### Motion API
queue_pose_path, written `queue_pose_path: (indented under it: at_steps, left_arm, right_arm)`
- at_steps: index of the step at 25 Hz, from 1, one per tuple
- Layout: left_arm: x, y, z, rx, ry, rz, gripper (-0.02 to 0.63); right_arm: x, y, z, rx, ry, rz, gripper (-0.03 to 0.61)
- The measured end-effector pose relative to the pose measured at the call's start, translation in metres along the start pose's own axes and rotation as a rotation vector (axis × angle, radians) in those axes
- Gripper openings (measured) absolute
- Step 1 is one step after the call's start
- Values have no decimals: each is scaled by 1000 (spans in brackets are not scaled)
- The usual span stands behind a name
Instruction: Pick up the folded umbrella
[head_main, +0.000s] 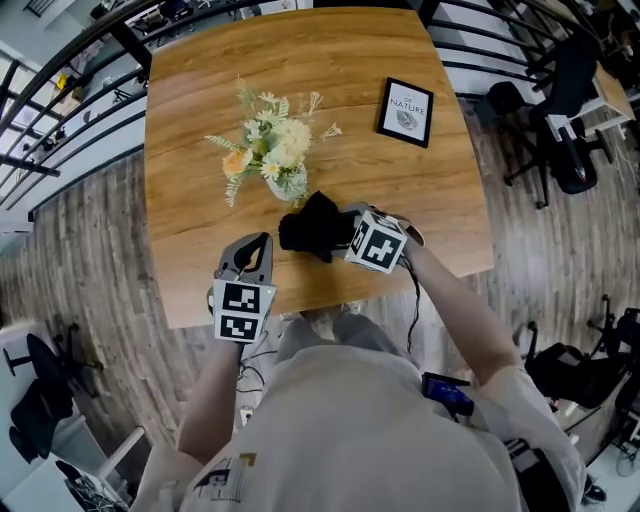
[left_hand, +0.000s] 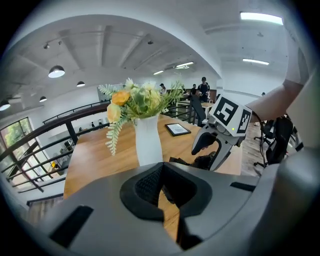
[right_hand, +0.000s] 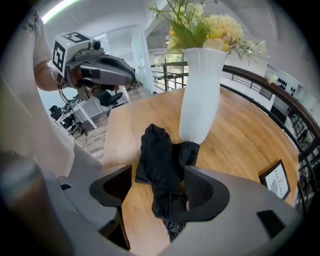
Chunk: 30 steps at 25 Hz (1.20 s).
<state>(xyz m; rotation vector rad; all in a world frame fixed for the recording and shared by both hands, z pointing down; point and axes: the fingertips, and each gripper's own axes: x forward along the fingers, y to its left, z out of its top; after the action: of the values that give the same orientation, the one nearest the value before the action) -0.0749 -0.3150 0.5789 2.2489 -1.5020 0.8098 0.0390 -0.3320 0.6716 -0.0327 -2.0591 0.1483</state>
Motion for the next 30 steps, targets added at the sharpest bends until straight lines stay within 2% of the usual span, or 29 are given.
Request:
queue_pose_path:
  at_steps: [7,11,18,24,30]
  left_arm:
    - [11,-11,-48,-38,100,-13,15]
    - [12,-19,-66,-44,133,-37,15]
    - [10,-29,-88,-20,177,-52,15]
    - [3,-30,-100,-25,192,-55,15]
    - [-9,-23,-88,-43,163,-42,15]
  right_arm:
    - [42,-3,-35,-65,136,-24,342]
    - [59,-13,-41,-110,174,-76,342]
    - [81,-24,-42,-110,204,-82,341]
    - [82,-25,-40,-105,211,-73,303]
    - [57,6,-38,-2,191,-5,293]
